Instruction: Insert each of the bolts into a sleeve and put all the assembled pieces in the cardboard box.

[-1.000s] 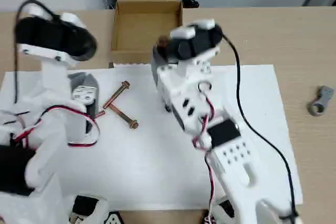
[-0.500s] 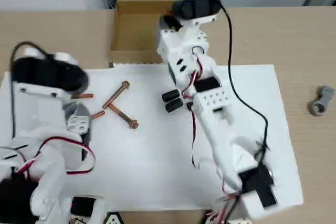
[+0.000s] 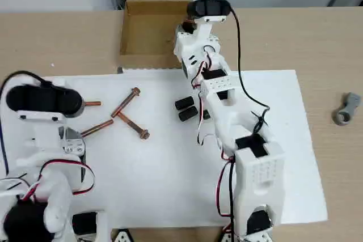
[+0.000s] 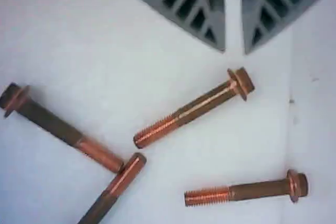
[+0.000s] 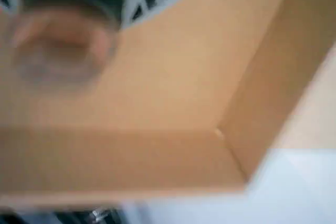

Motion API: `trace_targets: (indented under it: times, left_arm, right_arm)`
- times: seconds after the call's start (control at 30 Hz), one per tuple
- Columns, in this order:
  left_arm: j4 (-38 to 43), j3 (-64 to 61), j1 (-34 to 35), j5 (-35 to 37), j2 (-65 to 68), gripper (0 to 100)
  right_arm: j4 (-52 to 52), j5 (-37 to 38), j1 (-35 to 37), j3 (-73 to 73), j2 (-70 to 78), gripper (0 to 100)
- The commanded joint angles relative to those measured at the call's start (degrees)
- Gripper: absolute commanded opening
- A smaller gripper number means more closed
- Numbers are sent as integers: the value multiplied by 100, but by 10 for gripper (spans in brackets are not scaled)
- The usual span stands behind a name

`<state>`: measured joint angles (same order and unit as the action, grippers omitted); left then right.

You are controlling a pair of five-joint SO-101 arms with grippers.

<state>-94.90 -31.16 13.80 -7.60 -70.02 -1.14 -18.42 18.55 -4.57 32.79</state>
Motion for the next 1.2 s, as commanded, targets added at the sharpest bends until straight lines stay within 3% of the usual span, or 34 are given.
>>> trace_targets:
  times: [0.0, 0.13, 0.4, 0.63, 0.77, 1.03, 1.17]
  left_arm:
    - [273, -92, 105, -35, -325, 6]
    - [642, -295, 229, -35, -598, 6]
    - [1556, -637, 202, -9, -659, 15]
    - [2057, -1086, 193, 158, -545, 53]
    - [2242, -1015, 202, 659, 141, 83]
    - [2233, 215, 158, 703, 2242, 107]
    - [2215, 971, -264, 677, 3297, 107]
  right_arm:
    - [-127, -53, 22, -545, 171, 54]
    - [-66, -62, 198, -545, 312, 180]
    - [734, -35, 629, -633, -295, 171]
    - [2220, -44, 514, -624, -1455, 170]
    - [3081, -44, 497, -624, -2185, 170]
    - [5112, -26, 488, -607, -3424, 172]
    - [6316, 554, 488, -607, -3925, 172]
